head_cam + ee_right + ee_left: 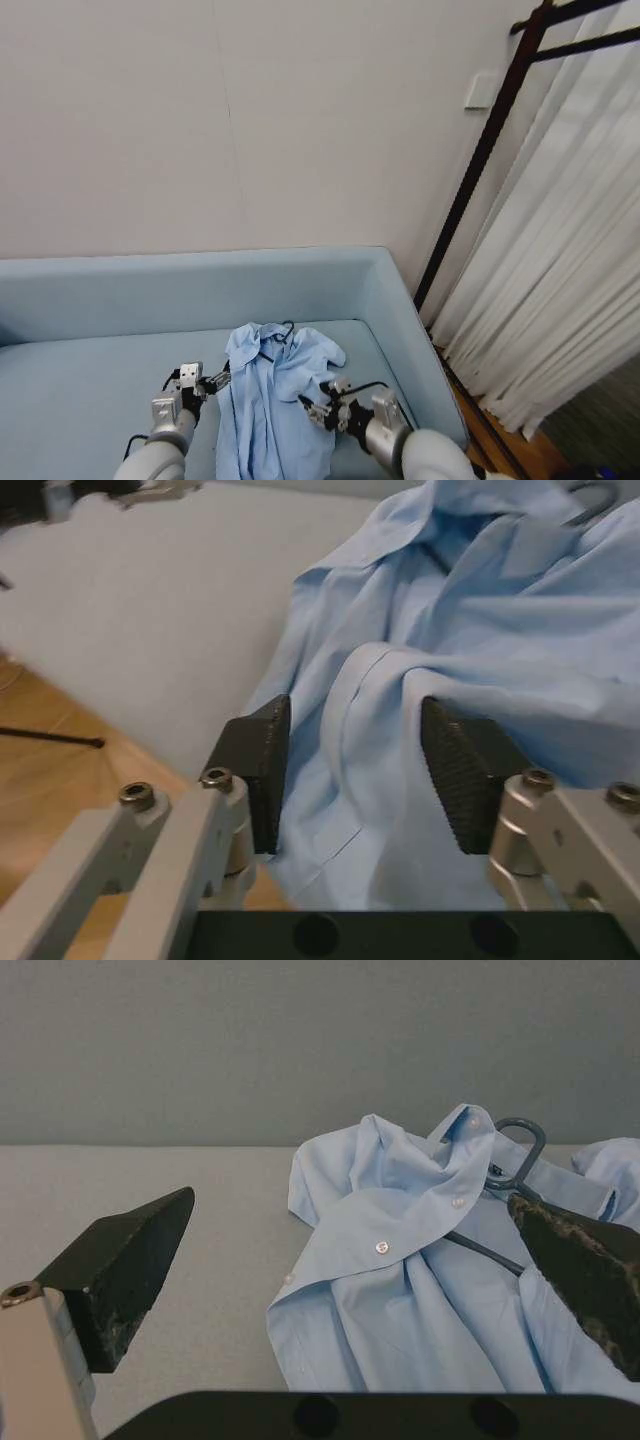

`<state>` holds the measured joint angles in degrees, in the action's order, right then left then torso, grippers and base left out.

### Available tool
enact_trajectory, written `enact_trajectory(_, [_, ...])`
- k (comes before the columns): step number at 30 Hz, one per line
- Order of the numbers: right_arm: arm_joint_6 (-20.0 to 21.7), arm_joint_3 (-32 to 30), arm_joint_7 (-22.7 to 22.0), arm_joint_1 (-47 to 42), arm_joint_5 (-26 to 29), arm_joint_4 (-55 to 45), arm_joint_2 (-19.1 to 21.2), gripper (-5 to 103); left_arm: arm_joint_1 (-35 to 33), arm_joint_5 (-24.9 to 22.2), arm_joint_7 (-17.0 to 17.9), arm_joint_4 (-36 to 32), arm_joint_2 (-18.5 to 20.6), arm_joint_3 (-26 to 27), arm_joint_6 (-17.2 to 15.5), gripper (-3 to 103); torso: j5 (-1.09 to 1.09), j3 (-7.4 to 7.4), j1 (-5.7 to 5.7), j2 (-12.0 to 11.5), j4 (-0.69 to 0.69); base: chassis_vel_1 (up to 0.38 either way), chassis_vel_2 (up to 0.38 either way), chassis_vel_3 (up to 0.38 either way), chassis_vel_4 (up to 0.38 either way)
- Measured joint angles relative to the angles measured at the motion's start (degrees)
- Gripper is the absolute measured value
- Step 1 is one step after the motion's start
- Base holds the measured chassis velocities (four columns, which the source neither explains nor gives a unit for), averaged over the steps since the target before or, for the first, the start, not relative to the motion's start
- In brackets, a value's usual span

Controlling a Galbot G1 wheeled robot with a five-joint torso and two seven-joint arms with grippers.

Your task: Pick up the clothes from the sofa and hang them on the clothes hanger.

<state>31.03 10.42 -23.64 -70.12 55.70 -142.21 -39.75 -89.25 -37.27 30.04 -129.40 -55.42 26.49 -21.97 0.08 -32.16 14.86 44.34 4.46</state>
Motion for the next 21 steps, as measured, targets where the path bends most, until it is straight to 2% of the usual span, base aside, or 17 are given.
enact_trajectory(3, [1.29, 0.45, -0.49, -2.91, 0.46, -1.33, 1.39, 34, -0.39, 0.12, -0.02, -0.43, -0.11, 0.04, 0.0, 100, 0.0, 0.0, 0.0, 0.0, 0.01, 0.0, 0.0, 0.0, 0.0])
enact_trajectory(5, [2.85, 0.79, -0.5, -3.96, 0.84, -1.54, 2.02, 24, -0.63, 0.31, -0.04, -0.48, -0.36, -0.07, 0.02, 100, 0.0, 0.0, 0.0, 0.0, 0.01, 0.0, 0.0, 0.0, 0.0])
enact_trajectory(7, [2.85, 0.79, -0.5, -3.96, 0.84, -1.54, 2.02, 24, -0.63, 0.31, -0.04, -0.48, -0.36, -0.07, 0.02, 100, 0.0, 0.0, 0.0, 0.0, 0.01, 0.0, 0.0, 0.0, 0.0])
enact_trajectory(8, [3.67, 1.0, -0.49, -3.94, 1.39, -1.52, 2.06, 30, -0.68, 0.38, -0.05, -0.48, -0.49, -0.21, 0.03, 100, 0.0, 0.0, 0.0, 0.0, 0.0, 0.0, 0.0, 0.0, 0.0])
enact_trajectory(9, [9.87, 1.98, -3.24, -2.03, 6.65, 0.03, 1.56, 46, -0.88, 0.69, -0.13, -0.49, -0.97, -0.67, 0.06, 100, 0.01, 0.0, 0.0, 0.0, -0.02, 0.0, 0.0, 0.0, 0.0])
enact_trajectory(10, [10.65, 2.22, -4.83, -1.9, 8.03, 0.11, 1.57, 51, -0.94, 0.76, -0.16, -0.58, -1.05, -0.69, 0.06, 100, 0.0, -0.01, 0.0, 0.0, -0.02, 0.0, 0.0, 0.0, 0.0])
enact_trajectory(11, [11.01, 2.35, -6.38, -1.97, 8.98, 0.17, 1.74, 57, -1.03, 0.84, -0.19, -0.67, -1.15, -0.69, 0.09, 100, 0.0, -0.01, 0.0, 0.0, -0.01, 0.0, 0.0, 0.0, 0.0])
enact_trajectory(14, [11.16, 2.38, -8.65, -2.53, 9.64, 0.47, 2.13, 62, -1.24, 1.14, -0.35, -0.71, -1.3, -0.61, 0.18, 100, 0.0, 0.0, 0.0, 0.0, 0.0, 0.0, 0.0, 0.0, 0.0])
enact_trajectory(16, [11.19, 2.33, -11.11, -3.05, 9.79, 1.23, 2.2, 73, -1.42, 1.48, -0.5, -0.75, -1.41, -0.55, 0.25, 100, 0.0, 0.0, 0.0, 0.0, 0.0, 0.0, 0.0, 0.0, 0.0])
enact_trajectory(17, [11.19, 2.33, -11.11, -3.05, 9.79, 1.23, 2.2, 73, -1.42, 1.48, -0.5, -0.75, -1.41, -0.55, 0.25, 100, 0.0, 0.0, 0.0, 0.0, 0.0, 0.0, 0.0, 0.0, 0.0])
enact_trajectory(20, [10.18, 0.93, -10.46, -3.35, 8.12, 2.27, 1.4, 89, -1.66, 1.68, -0.89, -0.88, -1.61, -0.51, 0.35, 100, -0.01, -0.01, 0.0, 0.0, 0.01, 0.0, 0.0, 0.0, 0.0])
enact_trajectory(21, [10.18, 0.93, -10.46, -3.35, 8.12, 2.27, 1.4, 89, -1.66, 1.68, -0.89, -0.88, -1.61, -0.51, 0.35, 100, -0.01, -0.01, 0.0, 0.0, 0.01, 0.0, 0.0, 0.0, 0.0])
